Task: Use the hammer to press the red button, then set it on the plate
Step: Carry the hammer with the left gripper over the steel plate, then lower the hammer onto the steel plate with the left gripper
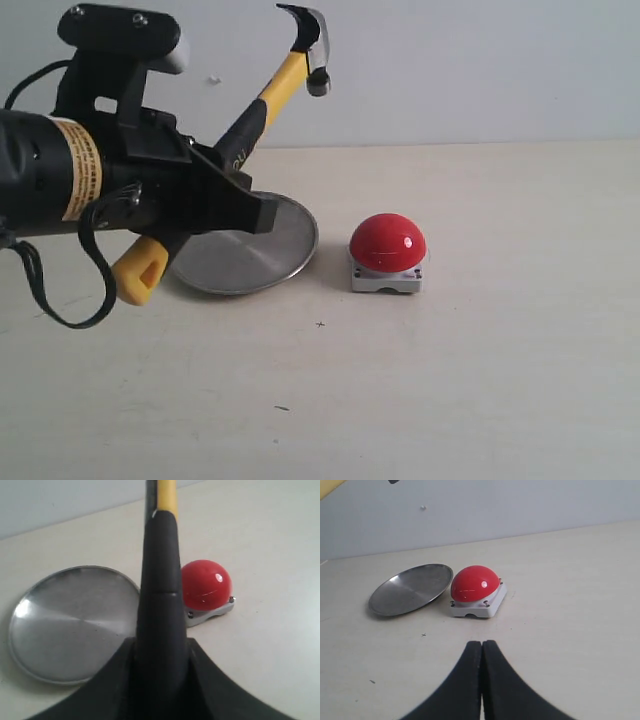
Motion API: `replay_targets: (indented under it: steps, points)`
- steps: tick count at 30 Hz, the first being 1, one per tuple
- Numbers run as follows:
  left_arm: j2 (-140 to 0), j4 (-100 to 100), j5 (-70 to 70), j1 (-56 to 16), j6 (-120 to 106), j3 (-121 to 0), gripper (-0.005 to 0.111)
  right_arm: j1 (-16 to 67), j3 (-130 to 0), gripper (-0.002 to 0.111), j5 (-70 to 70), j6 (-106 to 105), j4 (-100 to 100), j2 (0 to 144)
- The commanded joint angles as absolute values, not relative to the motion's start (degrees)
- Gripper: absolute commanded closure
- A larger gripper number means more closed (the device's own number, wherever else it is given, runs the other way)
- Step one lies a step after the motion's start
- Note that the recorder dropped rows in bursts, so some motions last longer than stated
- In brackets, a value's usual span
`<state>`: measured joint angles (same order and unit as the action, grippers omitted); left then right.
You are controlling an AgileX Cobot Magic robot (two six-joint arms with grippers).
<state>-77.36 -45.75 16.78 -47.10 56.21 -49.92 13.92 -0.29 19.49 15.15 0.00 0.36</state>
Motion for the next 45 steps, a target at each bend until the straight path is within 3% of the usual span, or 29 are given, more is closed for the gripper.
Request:
replay_targets:
  steps: [1,9,17,22,45]
  points:
    - [-76.05,-42.23,1.77,-42.39,55.75,-46.39,0.107,14.04,0.0,0.108,19.16,14.8,0.0,0.0]
    - [-77.0,-49.97,-18.97,-29.11,67.66,-40.26,0.107,14.04,0.0,0.108,19.16,14.8,0.0,0.0]
    - [-84.93,-67.46,-56.45,-11.94,86.73,-39.25,0.107,14.04,0.0,0.108,19.16,14.8,0.0,0.0]
    - [-91.65,-68.27,-57.8,-8.53,87.02,-39.33,0.107,14.04,0.0,0.108,19.16,14.8,0.0,0.0]
    - [-118.05,-63.85,-56.71,-8.4,97.94,-55.49,0.107,14.04,0.0,0.108,19.16,14.8,0.0,0.0]
